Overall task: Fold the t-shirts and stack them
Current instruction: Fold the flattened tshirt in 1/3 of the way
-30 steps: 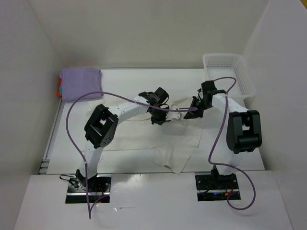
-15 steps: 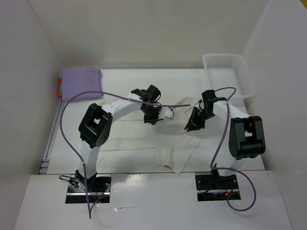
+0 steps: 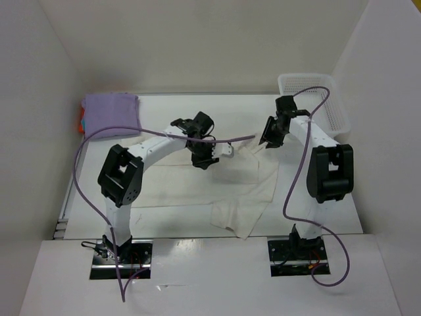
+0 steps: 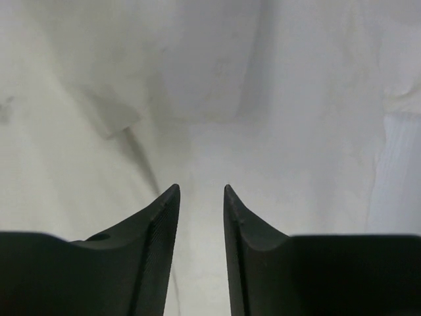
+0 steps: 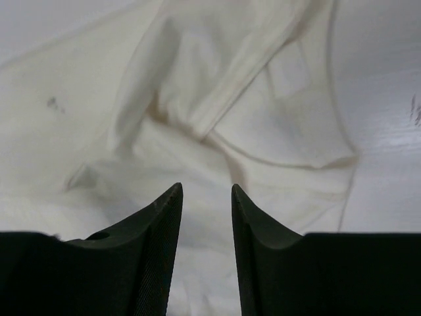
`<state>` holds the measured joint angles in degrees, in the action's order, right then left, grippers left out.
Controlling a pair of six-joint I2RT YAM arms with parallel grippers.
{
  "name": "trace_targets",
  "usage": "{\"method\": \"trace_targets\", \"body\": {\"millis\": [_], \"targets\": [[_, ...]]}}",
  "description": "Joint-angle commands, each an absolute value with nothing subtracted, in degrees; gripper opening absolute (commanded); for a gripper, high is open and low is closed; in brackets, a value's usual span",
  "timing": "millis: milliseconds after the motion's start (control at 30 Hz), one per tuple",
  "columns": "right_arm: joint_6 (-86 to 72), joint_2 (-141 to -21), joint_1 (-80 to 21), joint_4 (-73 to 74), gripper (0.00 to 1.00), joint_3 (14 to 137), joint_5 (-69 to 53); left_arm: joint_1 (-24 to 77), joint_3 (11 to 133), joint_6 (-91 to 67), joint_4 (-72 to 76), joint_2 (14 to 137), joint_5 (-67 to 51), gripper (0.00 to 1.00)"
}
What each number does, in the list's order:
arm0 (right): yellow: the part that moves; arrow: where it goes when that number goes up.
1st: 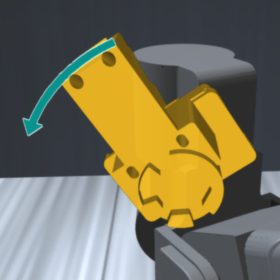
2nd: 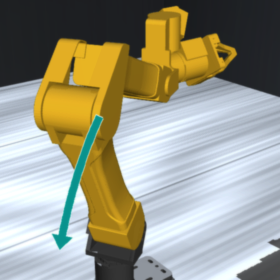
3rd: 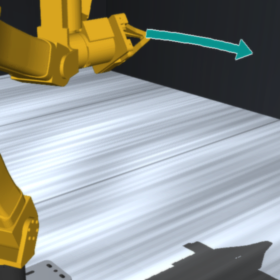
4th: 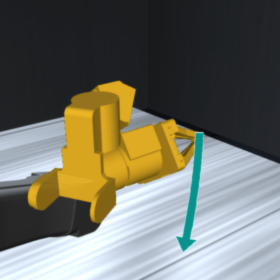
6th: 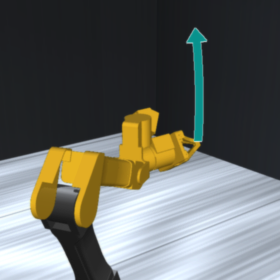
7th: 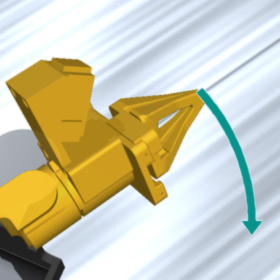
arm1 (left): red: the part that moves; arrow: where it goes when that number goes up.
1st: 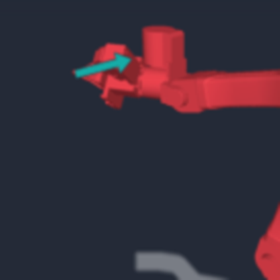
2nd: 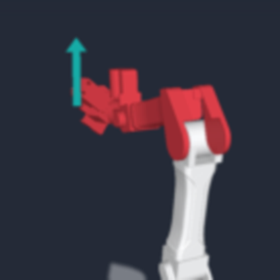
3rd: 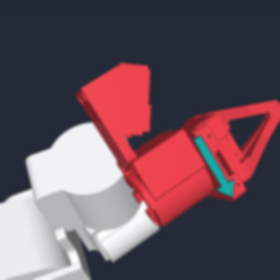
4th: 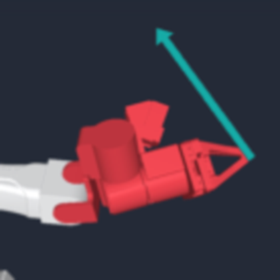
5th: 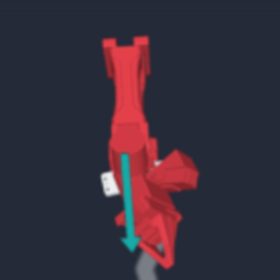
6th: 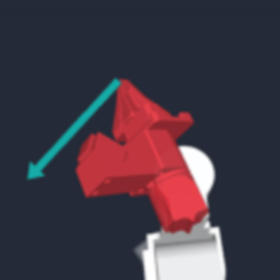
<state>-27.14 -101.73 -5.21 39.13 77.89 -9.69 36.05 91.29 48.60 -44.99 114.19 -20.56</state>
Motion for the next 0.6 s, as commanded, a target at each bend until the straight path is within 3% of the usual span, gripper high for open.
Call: {"method": "trace_targets", "body": {"millis": [0,167,400,567], "targets": [[-26.46,-108.09,-4.92,37.44,0.41,83.05,-0.89,32.62,91.59,41.68,-44.4,108.02,-19.44,0.42],[-25.23,-114.08,-4.92,37.45,0.53,87.19,1.76,21.31,84.31,32.27,-35.6,105.03,-3.71,0.45],[-25.22,-118.65,-3.08,33.93,0.56,89.65,-0.86,9.5,77.44,26.46,-28.23,104.5,3.51,0.46],[-25.22,-118.12,-2.55,31.9,0.56,89.12,-1.15,3.26,76.9,23.56,-26.64,105.11,1.85,0.46]]}}
